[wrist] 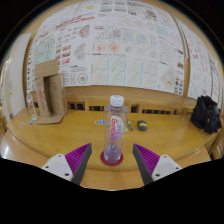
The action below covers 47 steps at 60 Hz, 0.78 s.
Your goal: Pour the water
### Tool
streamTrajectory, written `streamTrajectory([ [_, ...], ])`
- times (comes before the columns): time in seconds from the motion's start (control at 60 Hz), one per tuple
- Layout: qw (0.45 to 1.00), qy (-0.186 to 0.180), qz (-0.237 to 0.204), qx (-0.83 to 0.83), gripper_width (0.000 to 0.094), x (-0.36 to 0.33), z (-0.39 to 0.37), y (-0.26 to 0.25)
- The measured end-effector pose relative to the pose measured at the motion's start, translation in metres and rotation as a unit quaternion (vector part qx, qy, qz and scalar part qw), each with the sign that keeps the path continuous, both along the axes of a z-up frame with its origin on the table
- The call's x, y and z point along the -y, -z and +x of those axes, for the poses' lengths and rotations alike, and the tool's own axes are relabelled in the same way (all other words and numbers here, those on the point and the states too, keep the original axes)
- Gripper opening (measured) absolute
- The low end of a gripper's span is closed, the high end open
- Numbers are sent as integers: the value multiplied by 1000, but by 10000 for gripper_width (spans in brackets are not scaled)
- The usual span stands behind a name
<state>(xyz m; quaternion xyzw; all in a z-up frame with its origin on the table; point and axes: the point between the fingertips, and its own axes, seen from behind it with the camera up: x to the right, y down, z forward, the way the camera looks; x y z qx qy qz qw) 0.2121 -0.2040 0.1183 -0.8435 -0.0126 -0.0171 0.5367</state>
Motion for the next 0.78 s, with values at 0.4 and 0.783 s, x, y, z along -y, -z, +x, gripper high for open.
streamTrajectory([
  [0.4,998,56,-29,3,852,287,-70,-55],
  [0.783,998,54,-32,-7,849,387,-105,-70],
])
